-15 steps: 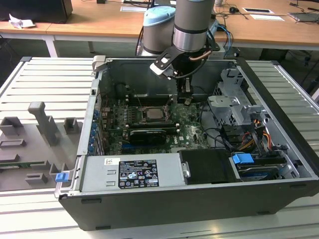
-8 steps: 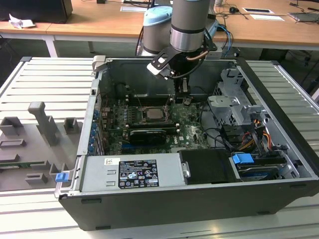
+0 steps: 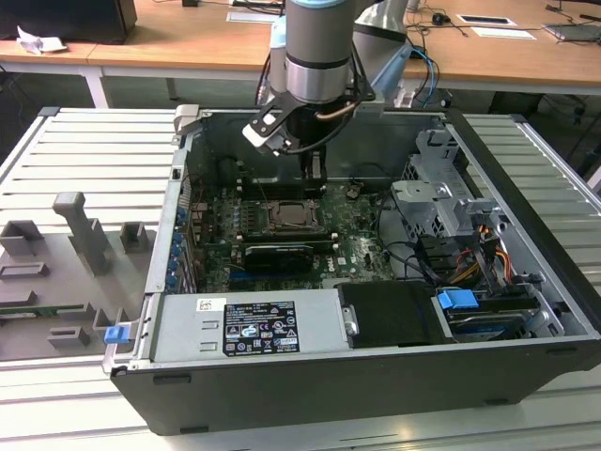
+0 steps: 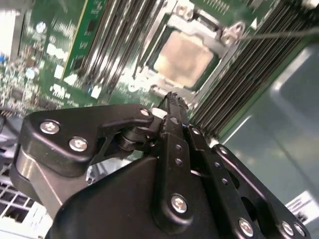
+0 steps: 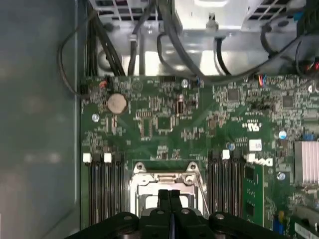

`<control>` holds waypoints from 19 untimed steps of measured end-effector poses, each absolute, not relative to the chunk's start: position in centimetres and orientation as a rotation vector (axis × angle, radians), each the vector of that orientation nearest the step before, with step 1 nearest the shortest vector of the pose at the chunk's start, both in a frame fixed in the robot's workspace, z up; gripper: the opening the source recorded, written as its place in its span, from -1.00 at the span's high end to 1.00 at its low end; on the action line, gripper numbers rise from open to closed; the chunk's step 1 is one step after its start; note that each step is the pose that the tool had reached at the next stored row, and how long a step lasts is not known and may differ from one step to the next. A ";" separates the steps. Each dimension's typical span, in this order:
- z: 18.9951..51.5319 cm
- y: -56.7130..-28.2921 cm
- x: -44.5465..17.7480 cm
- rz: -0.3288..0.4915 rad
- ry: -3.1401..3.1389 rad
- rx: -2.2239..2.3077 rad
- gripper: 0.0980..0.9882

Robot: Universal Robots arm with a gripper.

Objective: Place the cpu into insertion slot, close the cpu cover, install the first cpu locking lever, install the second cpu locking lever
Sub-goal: 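Close the cpu cover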

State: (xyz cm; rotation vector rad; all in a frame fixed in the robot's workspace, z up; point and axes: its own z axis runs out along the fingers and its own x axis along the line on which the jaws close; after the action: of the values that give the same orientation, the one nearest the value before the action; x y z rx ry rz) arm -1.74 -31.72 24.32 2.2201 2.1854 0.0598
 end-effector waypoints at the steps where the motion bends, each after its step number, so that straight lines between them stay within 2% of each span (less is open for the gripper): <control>1: 23.9 -31.7 -2.3 0.060 2.185 2.220 0.98; 19: 20.6 -31.6 -5.5 0.064 2.220 2.190 0.98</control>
State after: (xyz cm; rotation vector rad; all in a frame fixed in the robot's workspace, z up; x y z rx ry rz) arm -5.46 -31.64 20.56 2.1898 2.2202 0.0642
